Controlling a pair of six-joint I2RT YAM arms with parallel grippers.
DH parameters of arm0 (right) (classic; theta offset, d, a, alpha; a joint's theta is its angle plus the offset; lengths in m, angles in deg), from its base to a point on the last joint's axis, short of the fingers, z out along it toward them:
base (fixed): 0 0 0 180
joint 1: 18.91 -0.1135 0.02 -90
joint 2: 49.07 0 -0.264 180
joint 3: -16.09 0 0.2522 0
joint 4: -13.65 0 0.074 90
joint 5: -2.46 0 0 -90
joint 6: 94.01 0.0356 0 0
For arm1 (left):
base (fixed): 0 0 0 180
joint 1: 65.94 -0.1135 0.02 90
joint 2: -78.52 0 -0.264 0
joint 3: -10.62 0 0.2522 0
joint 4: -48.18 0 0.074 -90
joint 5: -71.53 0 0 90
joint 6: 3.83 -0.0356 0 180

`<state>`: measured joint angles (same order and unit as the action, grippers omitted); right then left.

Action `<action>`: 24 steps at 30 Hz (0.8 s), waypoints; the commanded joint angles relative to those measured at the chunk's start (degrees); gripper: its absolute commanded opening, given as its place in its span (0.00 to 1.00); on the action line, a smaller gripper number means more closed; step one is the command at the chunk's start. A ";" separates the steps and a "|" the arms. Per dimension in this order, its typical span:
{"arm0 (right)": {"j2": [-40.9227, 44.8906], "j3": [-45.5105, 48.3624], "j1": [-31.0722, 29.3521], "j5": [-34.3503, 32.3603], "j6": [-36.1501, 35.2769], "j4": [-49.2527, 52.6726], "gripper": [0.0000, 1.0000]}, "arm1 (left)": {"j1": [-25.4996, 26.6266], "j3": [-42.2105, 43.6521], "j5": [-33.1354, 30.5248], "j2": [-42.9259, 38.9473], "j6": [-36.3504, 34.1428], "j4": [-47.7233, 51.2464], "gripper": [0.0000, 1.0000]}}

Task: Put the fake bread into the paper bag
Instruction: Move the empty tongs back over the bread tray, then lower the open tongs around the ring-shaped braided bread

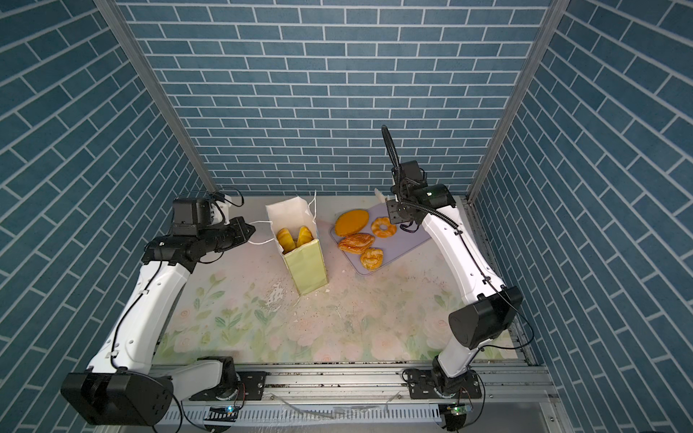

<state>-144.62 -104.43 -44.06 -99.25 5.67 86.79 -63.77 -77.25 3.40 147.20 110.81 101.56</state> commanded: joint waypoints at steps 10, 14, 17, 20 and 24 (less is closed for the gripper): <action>-5.71 6.87 0.97 3.98 4.82 -6.32 0.45 | 0.20 0.23 -1.05 -1.67 -0.87 1.62 0.08; -8.99 6.83 1.19 3.50 4.11 -5.96 0.45 | 0.20 -0.16 -2.12 -2.07 -1.73 2.49 0.08; -10.08 6.56 1.37 2.05 3.78 -5.94 0.45 | 0.20 -0.24 -1.97 -1.74 -1.69 2.01 0.08; -10.45 7.35 2.48 1.62 3.81 -6.68 0.45 | 0.24 -0.53 -1.56 -1.01 -1.58 2.08 0.08; -11.48 8.96 3.46 3.42 4.13 -7.89 0.44 | 0.20 -1.17 -1.87 -0.82 -1.79 2.35 0.08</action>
<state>-155.70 -96.54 -41.33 -95.88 9.23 80.78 -63.77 -77.25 2.11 146.13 109.87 102.43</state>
